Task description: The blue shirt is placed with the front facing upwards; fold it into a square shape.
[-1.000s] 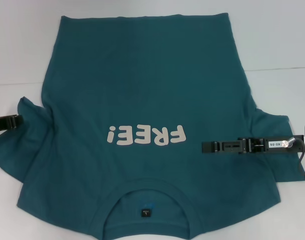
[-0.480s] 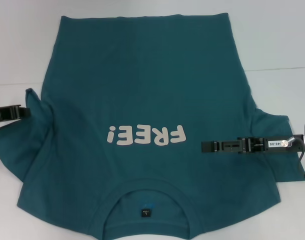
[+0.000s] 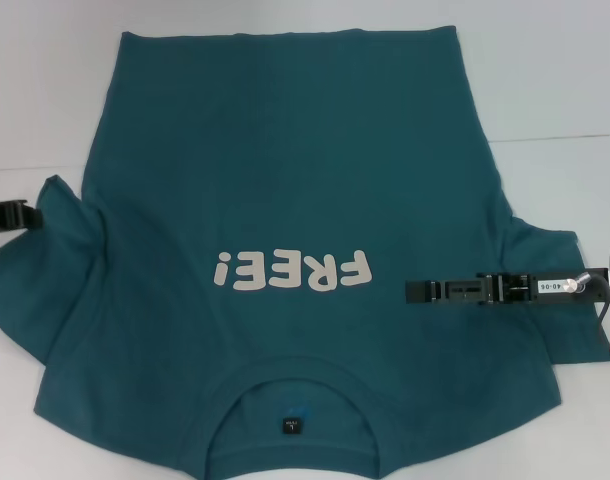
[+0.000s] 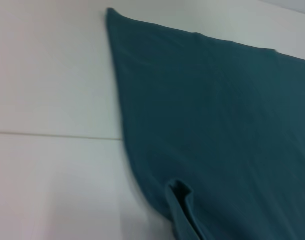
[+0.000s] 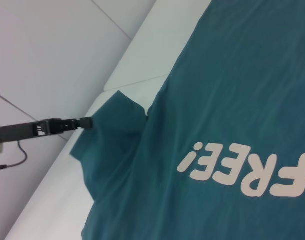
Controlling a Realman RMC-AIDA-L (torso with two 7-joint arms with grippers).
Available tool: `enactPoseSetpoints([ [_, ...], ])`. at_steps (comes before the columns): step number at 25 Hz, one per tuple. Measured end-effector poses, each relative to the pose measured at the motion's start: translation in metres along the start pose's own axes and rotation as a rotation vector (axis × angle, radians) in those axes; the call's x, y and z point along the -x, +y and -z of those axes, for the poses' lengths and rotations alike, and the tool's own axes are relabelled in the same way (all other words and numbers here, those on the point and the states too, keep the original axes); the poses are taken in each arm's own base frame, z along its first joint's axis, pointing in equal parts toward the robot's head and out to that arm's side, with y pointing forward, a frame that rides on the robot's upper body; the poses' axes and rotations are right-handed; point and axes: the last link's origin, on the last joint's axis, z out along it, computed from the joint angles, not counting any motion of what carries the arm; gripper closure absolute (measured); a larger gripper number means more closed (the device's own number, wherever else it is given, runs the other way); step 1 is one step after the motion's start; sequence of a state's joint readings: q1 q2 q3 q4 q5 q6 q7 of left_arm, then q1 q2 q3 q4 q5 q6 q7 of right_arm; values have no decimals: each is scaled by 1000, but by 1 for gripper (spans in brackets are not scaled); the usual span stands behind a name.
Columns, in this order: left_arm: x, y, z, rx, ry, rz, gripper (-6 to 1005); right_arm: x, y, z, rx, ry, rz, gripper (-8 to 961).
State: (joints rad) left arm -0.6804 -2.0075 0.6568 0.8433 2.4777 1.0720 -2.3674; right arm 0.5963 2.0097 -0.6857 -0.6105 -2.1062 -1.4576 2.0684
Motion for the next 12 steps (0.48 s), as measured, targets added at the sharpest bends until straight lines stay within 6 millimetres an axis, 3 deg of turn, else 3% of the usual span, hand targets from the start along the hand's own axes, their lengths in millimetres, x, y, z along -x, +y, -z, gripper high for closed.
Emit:
enactPoseSetpoints([
  [12,-16,6,6,-6,-26,-18,999,-2,-2,1,-12,-2,1,28],
])
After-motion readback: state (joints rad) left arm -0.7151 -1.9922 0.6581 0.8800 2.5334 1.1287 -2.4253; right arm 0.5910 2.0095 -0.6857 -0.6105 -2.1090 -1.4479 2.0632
